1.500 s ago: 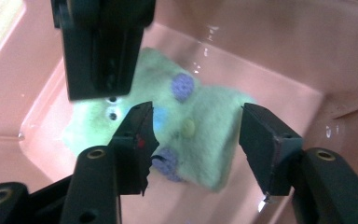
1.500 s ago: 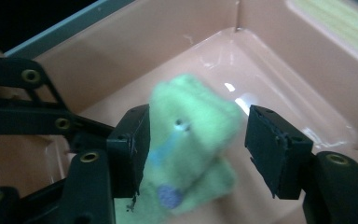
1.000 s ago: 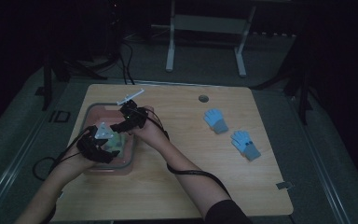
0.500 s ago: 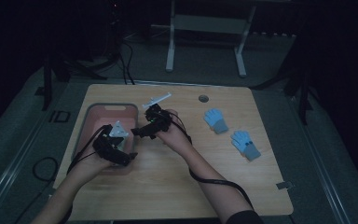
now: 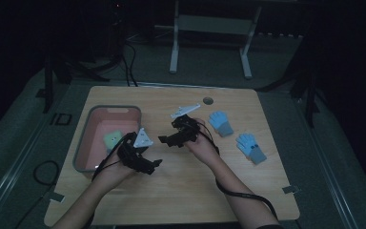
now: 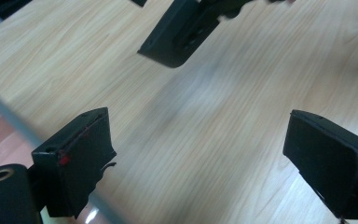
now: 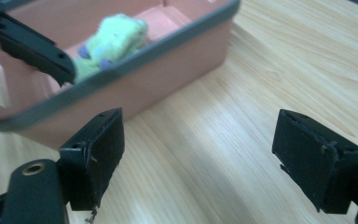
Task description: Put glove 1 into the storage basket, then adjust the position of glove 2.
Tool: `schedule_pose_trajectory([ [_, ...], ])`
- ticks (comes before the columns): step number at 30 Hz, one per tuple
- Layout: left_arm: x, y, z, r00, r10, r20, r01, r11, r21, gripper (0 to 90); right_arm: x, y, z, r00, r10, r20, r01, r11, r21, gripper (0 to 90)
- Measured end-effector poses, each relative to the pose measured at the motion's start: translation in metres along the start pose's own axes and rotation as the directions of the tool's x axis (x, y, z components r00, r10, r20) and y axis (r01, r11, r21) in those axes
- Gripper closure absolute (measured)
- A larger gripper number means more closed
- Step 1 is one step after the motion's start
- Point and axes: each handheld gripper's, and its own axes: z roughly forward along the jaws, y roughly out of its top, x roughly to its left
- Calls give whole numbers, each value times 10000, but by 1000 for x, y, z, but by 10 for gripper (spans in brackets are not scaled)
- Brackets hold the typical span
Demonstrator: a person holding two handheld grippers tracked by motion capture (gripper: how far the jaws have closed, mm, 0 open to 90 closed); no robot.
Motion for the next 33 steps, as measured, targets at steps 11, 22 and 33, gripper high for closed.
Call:
schedule_pose_trajectory([
  [11,-26,1,28,9959,-113,893,126,9998,-139,84,-13,-36,-26,9991,382,185,-379,9991,-181,136],
  [22,-46,-14,51,9854,95,1700,51,9963,-854,83,-25,-77,-54,9977,579,356,-565,9977,-372,126],
  [33,-57,-35,64,9883,221,1507,-75,9953,-968,84,-35,-116,-65,9950,794,613,-773,9963,-370,173],
])
